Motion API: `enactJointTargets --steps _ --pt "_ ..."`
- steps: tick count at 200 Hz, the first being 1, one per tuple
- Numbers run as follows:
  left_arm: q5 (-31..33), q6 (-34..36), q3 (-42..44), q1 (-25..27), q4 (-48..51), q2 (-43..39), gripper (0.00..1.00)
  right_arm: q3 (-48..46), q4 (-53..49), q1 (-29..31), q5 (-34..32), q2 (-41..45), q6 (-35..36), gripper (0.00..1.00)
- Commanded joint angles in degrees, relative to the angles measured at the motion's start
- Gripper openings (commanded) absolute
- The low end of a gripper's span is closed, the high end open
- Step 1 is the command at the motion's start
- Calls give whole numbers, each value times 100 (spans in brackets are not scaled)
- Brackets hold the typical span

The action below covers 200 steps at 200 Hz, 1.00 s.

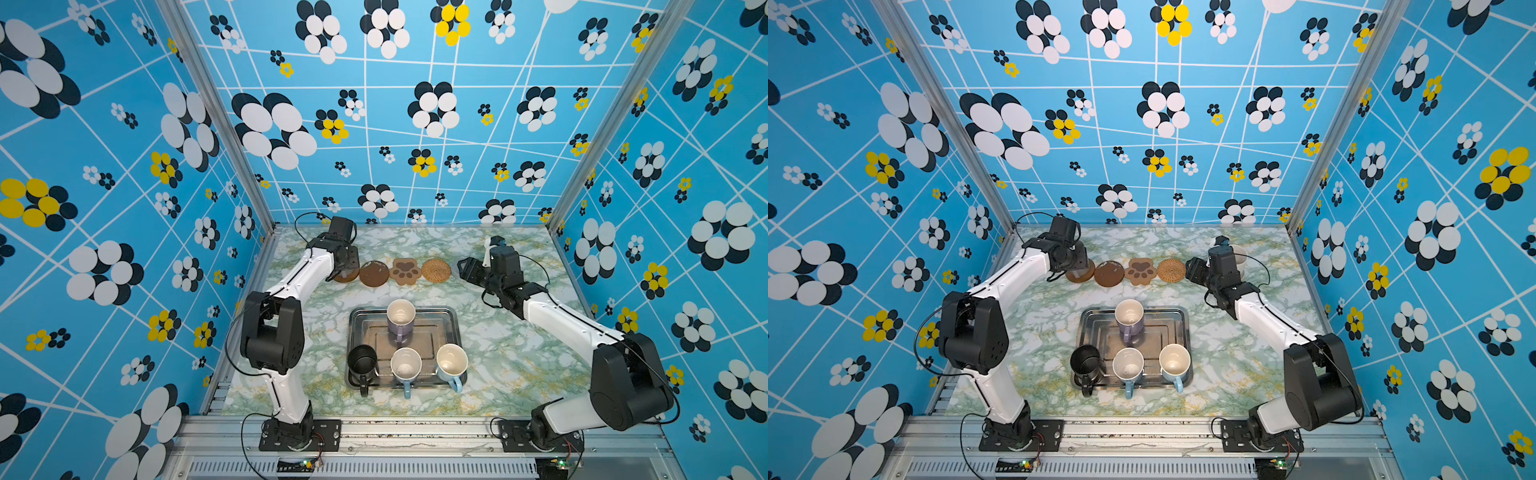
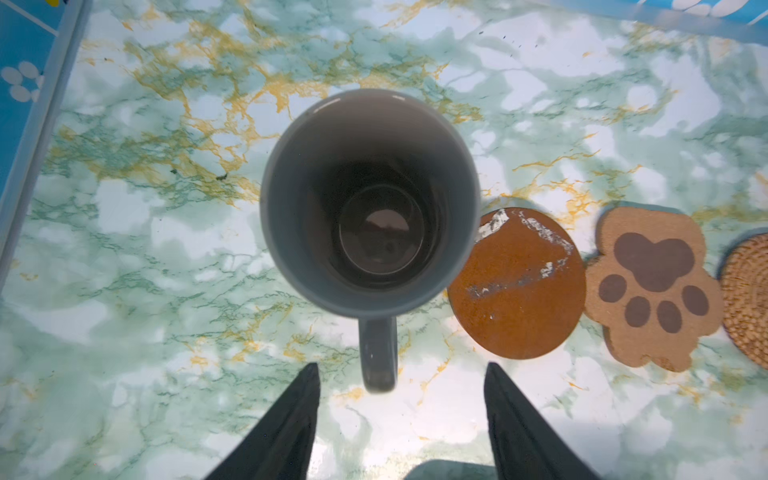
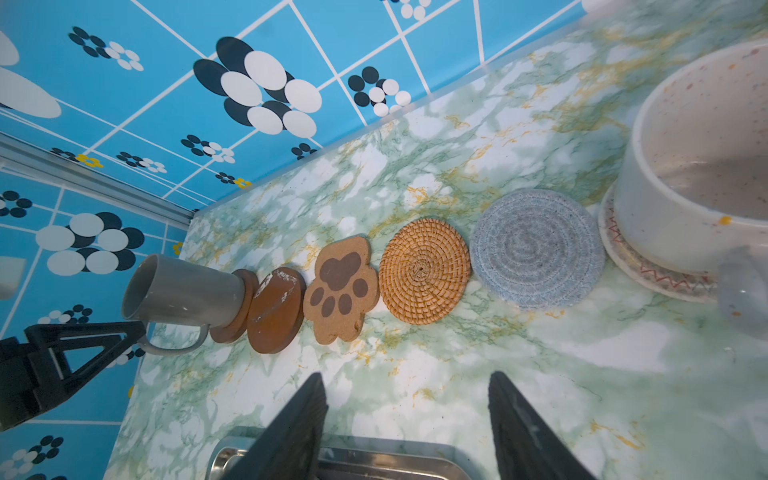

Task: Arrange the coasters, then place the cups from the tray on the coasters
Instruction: 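Open and raise the left gripper while the right gripper moves toward the tray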

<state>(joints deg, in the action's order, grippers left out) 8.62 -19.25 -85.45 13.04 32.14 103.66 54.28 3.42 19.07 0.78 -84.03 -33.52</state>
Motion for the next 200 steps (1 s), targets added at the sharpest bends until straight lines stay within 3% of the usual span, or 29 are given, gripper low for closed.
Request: enactJointTargets --steps 1,70,134,200 --pt "186 -7 211 127 -7 -522 64 -144 -148 -35 -15 273 -72 64" --pt "1319 5 1226 1002 -709 -1998 69 -293 -254 -26 -78 744 -144 64" --pt "1774 -460 2214 1873 -1254 -3082 71 -51 -633 312 -218 906 -28 62" --pt "1927 -519 3226 1931 -1691 -3993 75 491 -2092 806 -743 1443 623 62"
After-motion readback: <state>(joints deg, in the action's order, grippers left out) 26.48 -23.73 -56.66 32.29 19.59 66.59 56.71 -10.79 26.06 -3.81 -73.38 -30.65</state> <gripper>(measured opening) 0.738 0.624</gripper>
